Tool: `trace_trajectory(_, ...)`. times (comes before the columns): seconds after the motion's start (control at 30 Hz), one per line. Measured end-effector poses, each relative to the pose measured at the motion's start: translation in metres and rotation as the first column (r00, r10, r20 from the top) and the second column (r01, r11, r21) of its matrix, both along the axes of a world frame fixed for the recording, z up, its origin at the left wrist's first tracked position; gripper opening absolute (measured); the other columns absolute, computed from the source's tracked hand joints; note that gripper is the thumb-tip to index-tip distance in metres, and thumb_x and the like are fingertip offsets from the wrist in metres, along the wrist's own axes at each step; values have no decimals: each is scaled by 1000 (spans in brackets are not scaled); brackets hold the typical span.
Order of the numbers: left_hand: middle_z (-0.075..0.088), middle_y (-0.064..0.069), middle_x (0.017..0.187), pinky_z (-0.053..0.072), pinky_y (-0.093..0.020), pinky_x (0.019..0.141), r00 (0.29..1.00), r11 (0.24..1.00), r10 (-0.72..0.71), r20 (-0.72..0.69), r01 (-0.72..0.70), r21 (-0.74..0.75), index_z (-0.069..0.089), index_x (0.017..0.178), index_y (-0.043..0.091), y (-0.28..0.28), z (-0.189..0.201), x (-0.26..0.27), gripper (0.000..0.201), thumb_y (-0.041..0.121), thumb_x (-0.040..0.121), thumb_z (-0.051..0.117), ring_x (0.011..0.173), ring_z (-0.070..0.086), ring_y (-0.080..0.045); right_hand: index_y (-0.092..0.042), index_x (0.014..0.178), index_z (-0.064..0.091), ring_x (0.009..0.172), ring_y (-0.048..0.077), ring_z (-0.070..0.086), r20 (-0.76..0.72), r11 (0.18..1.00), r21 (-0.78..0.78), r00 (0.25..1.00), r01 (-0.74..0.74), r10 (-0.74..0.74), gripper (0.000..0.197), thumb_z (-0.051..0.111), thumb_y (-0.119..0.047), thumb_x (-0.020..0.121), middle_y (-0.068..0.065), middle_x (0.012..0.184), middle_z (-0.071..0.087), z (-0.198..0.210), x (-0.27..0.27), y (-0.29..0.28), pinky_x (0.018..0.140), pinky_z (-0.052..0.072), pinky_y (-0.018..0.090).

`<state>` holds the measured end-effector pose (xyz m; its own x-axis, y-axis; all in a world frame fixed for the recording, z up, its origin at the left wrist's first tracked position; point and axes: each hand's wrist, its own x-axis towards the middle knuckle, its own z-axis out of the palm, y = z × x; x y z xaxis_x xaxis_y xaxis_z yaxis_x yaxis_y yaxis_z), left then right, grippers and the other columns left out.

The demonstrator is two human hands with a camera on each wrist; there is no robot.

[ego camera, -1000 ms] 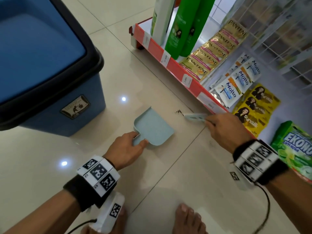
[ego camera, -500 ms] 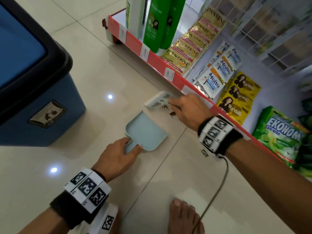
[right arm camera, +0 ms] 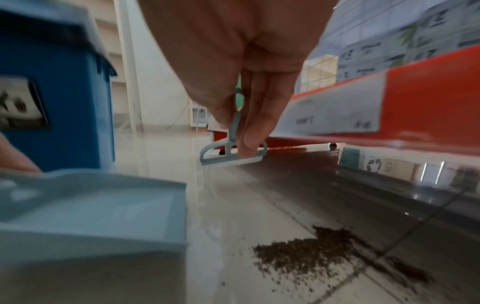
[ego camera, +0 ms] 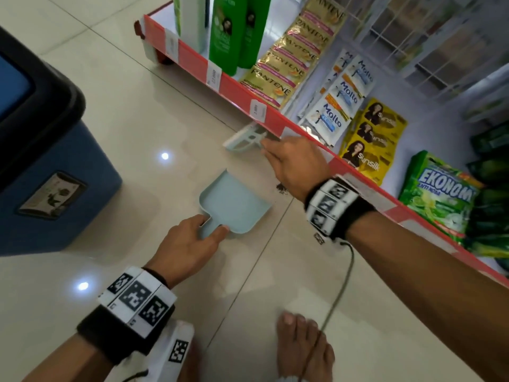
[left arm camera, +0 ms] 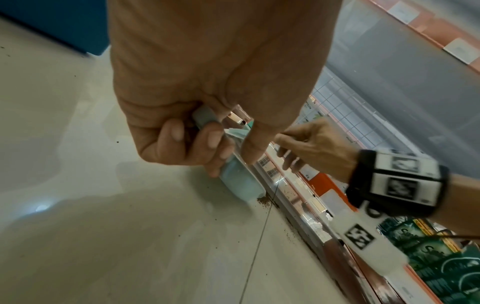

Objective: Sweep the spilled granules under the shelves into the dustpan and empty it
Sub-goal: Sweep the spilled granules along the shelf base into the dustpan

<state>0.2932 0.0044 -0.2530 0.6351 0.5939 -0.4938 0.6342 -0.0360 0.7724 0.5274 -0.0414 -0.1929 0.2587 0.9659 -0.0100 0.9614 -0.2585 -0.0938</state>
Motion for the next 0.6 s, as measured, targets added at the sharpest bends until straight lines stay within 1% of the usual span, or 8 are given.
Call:
trace_trajectory(0.07,53,8,64,34,-28,55,1000,1000,-3,-8,3,5,59,82,20,0,-2,1,29,46,94,57,57,50,-11,-9,115,64,80,28,66,89,995,-73,994,64,-57,23,45,-18,104,11,90,68,-9,-2,11,76,56,35)
trace_trajectory(0.13,55,8,66,35,-27,55,1000,1000,-10,-18,10,6,60,84,21,1,-3,1,28,47,94,56,58,51,-10,-10,111,66,82,28,67,130,983,-115,983,142,-127,22,47,-18,103,11,91,68,-12,2,7,78,57,34)
trace_trajectory(0.2,61,5,72,38,-28,57,1000,1000,-8,-16,7,-18,63,93,20,2,-5,4,28,46,94,56,63,55,-12,-9,106,66,80,25,67,121,967,-169,978,191,-172,23,46,-19,103,10,90,68,-12,7,-11,79,58,33)
trace_trajectory(0.3,63,3,76,40,-29,60,1000,999,-13,-12,12,-45,65,98,16,2,-6,11,30,45,94,57,67,57,-14,-11,99,66,80,26,67,105,920,-269,958,287,-268,24,45,-22,103,8,88,67,-5,12,-53,80,59,41)
trace_trajectory(0.37,61,3,74,39,-29,60,1000,998,-9,-5,9,-65,64,95,15,1,-7,17,31,45,94,57,66,56,-14,-11,90,66,76,27,64,84,912,-259,949,317,-305,29,43,-23,103,7,82,66,8,17,-76,75,57,40)
trace_trajectory(0.47,55,4,68,36,-28,57,1000,996,-1,1,1,-87,60,85,13,0,-6,25,32,44,94,58,61,50,-13,-11,81,66,68,29,59,-55,937,-169,947,304,-317,32,46,-26,101,7,71,63,29,21,-89,66,51,37)
trace_trajectory(0.53,58,1,71,38,-28,58,1000,995,3,12,-2,-95,61,87,14,-2,-5,27,31,44,95,57,64,53,-14,-12,84,70,67,27,59,-113,954,-113,951,276,-288,30,48,-27,100,7,72,65,37,18,-82,66,50,36)
trace_trajectory(0.6,60,1,72,39,-29,59,1000,996,5,14,-4,-89,63,89,15,-3,-4,24,31,45,95,56,65,54,-15,-13,87,72,63,22,56,-145,962,-75,952,262,-271,30,49,-27,100,5,69,64,35,12,-67,63,46,31)
